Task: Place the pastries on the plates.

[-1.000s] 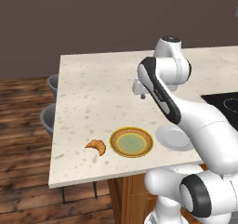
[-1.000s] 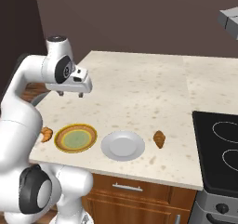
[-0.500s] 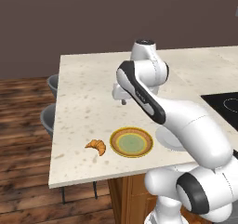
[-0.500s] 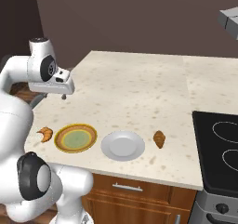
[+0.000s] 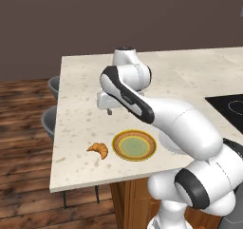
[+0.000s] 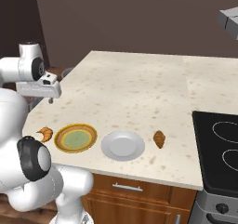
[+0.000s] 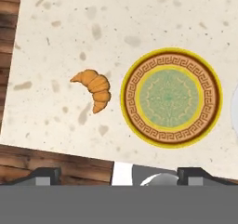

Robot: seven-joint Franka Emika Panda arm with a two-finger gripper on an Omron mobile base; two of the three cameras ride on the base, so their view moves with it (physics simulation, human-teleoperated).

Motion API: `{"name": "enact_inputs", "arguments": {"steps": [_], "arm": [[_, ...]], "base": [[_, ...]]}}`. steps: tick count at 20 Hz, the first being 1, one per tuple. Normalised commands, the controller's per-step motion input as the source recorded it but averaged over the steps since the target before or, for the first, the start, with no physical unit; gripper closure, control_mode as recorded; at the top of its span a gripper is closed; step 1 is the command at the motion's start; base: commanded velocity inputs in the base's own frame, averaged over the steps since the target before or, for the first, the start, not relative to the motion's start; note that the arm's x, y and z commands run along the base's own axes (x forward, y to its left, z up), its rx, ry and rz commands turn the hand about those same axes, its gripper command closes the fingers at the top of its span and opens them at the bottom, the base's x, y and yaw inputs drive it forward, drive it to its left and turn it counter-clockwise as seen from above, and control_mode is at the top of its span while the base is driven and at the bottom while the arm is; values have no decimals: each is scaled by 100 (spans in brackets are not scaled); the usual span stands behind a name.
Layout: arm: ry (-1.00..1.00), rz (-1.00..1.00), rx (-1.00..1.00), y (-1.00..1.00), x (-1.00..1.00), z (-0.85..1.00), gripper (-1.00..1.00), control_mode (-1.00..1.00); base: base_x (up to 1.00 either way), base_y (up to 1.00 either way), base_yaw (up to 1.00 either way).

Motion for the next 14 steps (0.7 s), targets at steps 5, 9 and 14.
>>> {"name": "enact_inputs", "arguments": {"steps": [5,9,14], "arm": [[-6,14,-11,45,0,-24,-100,-100],[-3,14,-3,36,1,-12,-100,-100],[1,4,0,34,5,-31,-100,-100]], "base": [[0,0,0],[0,0,0],[0,0,0]]}}
